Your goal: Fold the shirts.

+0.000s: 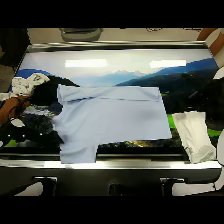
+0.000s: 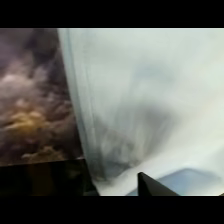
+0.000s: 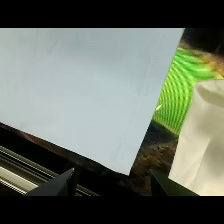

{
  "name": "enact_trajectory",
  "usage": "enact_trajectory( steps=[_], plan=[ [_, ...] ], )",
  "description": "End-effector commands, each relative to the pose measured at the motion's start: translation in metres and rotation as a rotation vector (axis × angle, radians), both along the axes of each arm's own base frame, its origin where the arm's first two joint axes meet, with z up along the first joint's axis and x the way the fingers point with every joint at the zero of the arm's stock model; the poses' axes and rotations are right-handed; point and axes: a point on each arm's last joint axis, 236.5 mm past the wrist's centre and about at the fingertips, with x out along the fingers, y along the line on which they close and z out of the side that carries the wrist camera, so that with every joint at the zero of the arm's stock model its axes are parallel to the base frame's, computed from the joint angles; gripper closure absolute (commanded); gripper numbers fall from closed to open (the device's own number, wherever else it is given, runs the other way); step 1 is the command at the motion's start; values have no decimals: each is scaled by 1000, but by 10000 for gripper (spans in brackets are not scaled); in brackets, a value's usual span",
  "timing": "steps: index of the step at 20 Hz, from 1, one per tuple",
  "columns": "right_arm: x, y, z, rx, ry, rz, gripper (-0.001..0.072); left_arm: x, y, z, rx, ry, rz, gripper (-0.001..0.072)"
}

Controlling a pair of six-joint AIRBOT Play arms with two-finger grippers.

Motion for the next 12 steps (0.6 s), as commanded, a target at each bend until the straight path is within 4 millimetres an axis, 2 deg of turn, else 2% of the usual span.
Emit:
enact_trajectory(
  steps=[1, 2, 3, 4, 6, 7, 9, 12],
  plan=[
    [-11, -4, -7, -32, 36, 13, 177, 15, 1, -9, 17, -65, 72, 351],
    [-19, -1, -14, -27, 58, 11, 177, 18, 3, -10, 26, -75, 84, 435],
    [-31, 4, -24, -11, 87, 3, 176, 20, 4, -11, 31, -82, 88, 644],
    [-44, 16, -34, 24, 106, -14, 176, 21, 4, -11, 33, -87, 86, 675],
    [-66, 37, -53, 87, 104, -22, 142, 22, 5, -11, 36, -101, 71, 676],
    [-78, 39, -63, 86, 107, -10, 145, 22, 5, -11, 35, -104, 66, 676],
    [-92, 30, -83, 53, 123, -35, 152, 22, 5, -11, 35, -109, 56, 676],
    [-90, 18, -97, 46, 105, -118, 157, 22, 5, -11, 35, -112, 47, 676]
  ],
)
